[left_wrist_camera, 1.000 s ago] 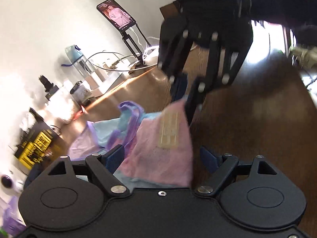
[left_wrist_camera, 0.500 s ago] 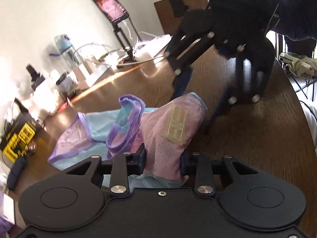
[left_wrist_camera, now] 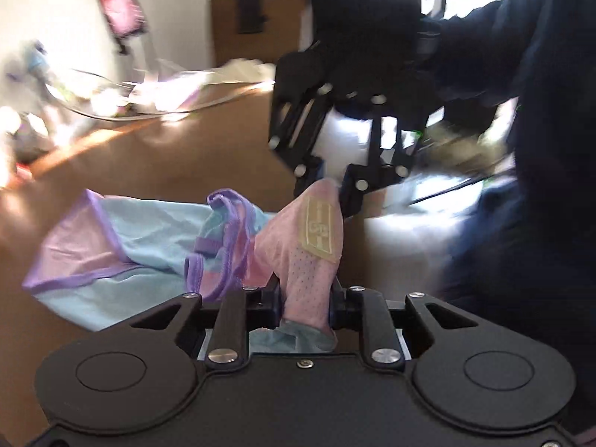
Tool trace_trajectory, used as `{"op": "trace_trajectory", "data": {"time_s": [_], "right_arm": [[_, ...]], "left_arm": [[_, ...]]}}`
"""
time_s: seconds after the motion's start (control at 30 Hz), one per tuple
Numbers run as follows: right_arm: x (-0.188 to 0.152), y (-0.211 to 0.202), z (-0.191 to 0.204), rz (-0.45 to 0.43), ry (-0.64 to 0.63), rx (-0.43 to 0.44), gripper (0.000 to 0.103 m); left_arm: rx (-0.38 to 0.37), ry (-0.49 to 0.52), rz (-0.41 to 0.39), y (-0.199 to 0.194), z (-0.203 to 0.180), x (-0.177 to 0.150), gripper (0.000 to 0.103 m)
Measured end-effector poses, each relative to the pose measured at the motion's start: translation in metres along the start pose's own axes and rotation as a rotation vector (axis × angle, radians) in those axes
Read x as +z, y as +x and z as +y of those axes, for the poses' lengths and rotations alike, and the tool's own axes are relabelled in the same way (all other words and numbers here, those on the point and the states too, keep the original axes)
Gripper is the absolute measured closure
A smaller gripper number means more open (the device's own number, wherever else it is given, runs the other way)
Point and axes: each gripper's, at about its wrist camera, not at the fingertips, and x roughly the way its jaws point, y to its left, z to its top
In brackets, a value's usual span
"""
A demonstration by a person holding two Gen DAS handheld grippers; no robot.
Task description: Fold clothes
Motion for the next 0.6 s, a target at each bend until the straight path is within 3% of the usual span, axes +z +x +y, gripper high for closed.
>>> {"op": "trace_trajectory", "data": {"time_s": [0.1,0.4,0.43,0.53,0.6], "right_arm": [[-0.001,-0.013,-0.006,-0.037,0.137,0.117,0.085],[0.004,-0.01,-0.082,-0.059,0.397,0.139,0.081],[0.004,-0.006,-0.09,-0.051,0.418,0.132,0.08],[-0.001,0.002,-0.106,-0.026,0.442,0.09,0.076],[-0.005,0.004,-0.113,-0.022,0.454,0.065,0.074]], "left_arm": [[-0.064,-0.046,-0.038,-0.008,-0.003,0.002,0.081],[0.012,-0.243,-0.024,-0.004,0.077,0.007,0.08],[0.029,-0.257,-0.013,-0.001,0.083,0.006,0.074],[0.127,-0.305,0.013,0.006,0.097,0.005,0.045],[0.169,-0.334,0.001,0.006,0.102,0.002,0.042]]}}
